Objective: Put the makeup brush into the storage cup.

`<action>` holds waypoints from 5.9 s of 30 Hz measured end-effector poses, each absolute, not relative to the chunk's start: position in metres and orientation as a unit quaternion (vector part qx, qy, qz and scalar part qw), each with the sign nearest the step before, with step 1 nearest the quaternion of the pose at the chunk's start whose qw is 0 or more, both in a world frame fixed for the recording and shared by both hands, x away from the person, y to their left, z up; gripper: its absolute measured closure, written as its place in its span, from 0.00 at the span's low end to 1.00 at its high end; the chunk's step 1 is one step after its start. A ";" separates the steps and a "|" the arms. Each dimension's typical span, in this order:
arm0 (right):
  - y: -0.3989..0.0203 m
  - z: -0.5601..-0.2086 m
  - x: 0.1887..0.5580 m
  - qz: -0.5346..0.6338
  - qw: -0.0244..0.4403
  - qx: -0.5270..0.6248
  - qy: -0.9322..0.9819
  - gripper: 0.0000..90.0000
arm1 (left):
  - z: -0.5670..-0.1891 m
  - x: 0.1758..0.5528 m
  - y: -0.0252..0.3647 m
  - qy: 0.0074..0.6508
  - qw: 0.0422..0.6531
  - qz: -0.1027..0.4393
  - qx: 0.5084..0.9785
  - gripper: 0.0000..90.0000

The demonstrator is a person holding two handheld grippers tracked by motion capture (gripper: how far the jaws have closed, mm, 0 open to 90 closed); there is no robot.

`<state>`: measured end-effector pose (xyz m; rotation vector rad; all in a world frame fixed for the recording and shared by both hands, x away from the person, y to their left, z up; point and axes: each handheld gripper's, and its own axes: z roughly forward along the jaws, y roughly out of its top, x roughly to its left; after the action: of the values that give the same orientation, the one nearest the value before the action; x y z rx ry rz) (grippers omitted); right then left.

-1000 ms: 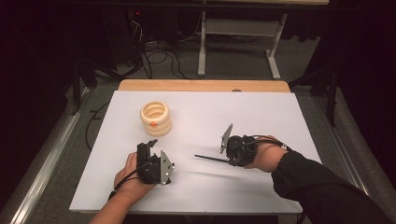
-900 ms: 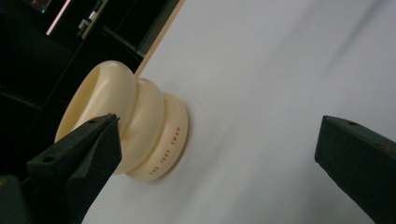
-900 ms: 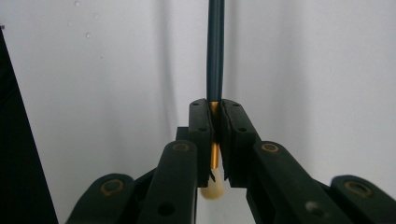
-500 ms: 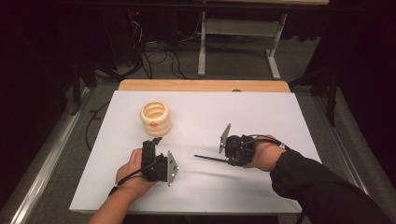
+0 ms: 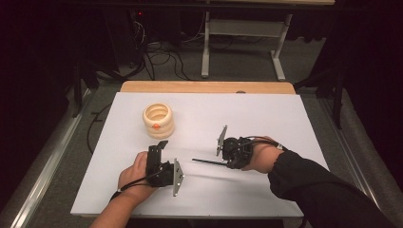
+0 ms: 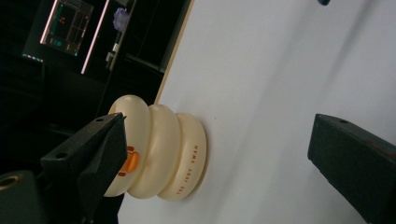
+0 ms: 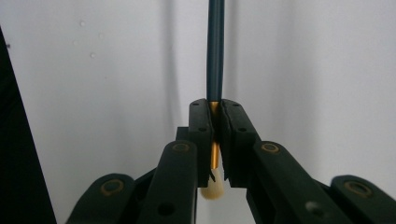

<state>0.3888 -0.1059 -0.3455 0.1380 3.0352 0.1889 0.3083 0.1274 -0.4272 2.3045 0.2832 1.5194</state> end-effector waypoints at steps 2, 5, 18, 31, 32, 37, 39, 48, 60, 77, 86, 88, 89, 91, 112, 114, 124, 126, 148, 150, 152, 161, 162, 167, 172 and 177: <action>-0.102 -0.344 0.388 0.057 0.047 0.045 0.996 0.96 | -0.429 0.308 0.127 0.095 0.177 0.540 0.817 0.06; -0.097 -0.344 0.387 0.060 0.048 0.043 0.996 0.96 | -0.429 0.308 0.127 0.092 0.176 0.541 0.817 0.07; -0.083 -0.346 0.386 0.059 0.044 0.033 0.997 0.96 | -0.432 0.304 0.126 0.065 0.165 0.551 0.816 0.18; -0.070 -0.347 0.386 0.050 0.046 0.025 0.997 0.96 | -0.435 0.298 0.124 0.034 0.167 0.546 0.820 0.42; -0.069 -0.347 0.386 0.051 0.044 0.024 0.997 0.96 | -0.435 0.298 0.124 0.031 0.166 0.546 0.821 0.44; -0.064 -0.347 0.385 0.052 0.045 0.020 0.997 0.96 | -0.436 0.298 0.124 0.025 0.167 0.539 0.825 0.51; -0.062 -0.345 0.385 0.043 0.043 0.019 0.998 0.96 | -0.437 0.298 0.124 0.024 0.167 0.536 0.827 0.53; -0.055 -0.349 0.387 0.049 0.045 0.015 0.998 0.96 | -0.438 0.298 0.123 0.012 0.162 0.528 0.834 0.66; -0.045 -0.348 0.391 0.048 0.048 0.011 0.998 0.96 | -0.438 0.296 0.123 -0.002 0.161 0.524 0.836 0.79; -0.043 -0.348 0.392 0.048 0.049 0.012 0.998 0.96 | -0.439 0.296 0.123 -0.003 0.153 0.519 0.841 0.91; -0.043 -0.347 0.391 0.050 0.051 0.012 0.997 0.96 | -0.441 0.297 0.123 -0.004 0.144 0.516 0.844 0.94; -0.043 -0.347 0.391 0.050 0.051 0.012 0.997 0.96 | -0.441 0.297 0.123 -0.006 0.144 0.514 0.846 0.94; -0.043 -0.347 0.391 0.051 0.051 0.013 0.997 0.96 | -0.441 0.297 0.123 -0.006 0.144 0.514 0.846 0.95; -0.044 -0.347 0.391 0.051 0.051 0.012 0.997 0.96 | -0.441 0.297 0.123 -0.007 0.146 0.509 0.848 0.95; -0.044 -0.345 0.393 0.054 0.049 0.017 0.997 0.84 | -0.441 0.297 0.124 -0.003 0.151 0.497 0.855 0.95; -0.044 -0.344 0.393 0.055 0.048 0.018 0.997 0.82 | -0.440 0.297 0.124 -0.003 0.151 0.496 0.855 0.95; -0.045 -0.343 0.394 0.056 0.053 0.024 0.997 0.63 | -0.437 0.297 0.126 0.001 0.143 0.497 0.856 0.95; -0.045 -0.342 0.394 0.055 0.052 0.025 0.997 0.61 | -0.437 0.297 0.126 0.002 0.141 0.497 0.856 0.95; -0.068 -0.345 0.396 0.029 0.071 0.043 0.996 0.15 | -0.437 0.299 0.131 0.013 0.154 0.502 0.851 0.95; -0.072 -0.346 0.396 0.030 0.073 0.046 0.996 0.12 | -0.438 0.299 0.131 0.016 0.157 0.502 0.850 0.95; -0.076 -0.346 0.397 0.031 0.075 0.052 0.995 0.11 | -0.437 0.299 0.132 0.014 0.155 0.502 0.851 0.95; -0.103 -0.355 0.399 0.013 0.075 0.074 0.994 0.01 | -0.436 0.300 0.136 0.022 0.154 0.503 0.850 0.95; -0.106 -0.356 0.399 0.014 0.075 0.077 0.994 0.01 | -0.436 0.300 0.137 0.023 0.154 0.501 0.851 0.95; -0.124 -0.359 0.402 0.011 0.072 0.095 0.993 0.01 | -0.435 0.301 0.139 0.026 0.154 0.502 0.851 0.95; -0.141 -0.362 0.404 0.001 0.068 0.109 0.992 0.01 | -0.435 0.301 0.139 0.028 0.153 0.503 0.850 0.95; -0.157 -0.370 0.405 -0.011 0.066 0.121 0.990 0.01 | -0.435 0.301 0.140 0.029 0.156 0.501 0.851 0.95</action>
<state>0.4051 -0.1573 -0.3704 0.3663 2.9879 -0.0341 0.3012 0.1398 -0.4354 2.4371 0.0831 1.4346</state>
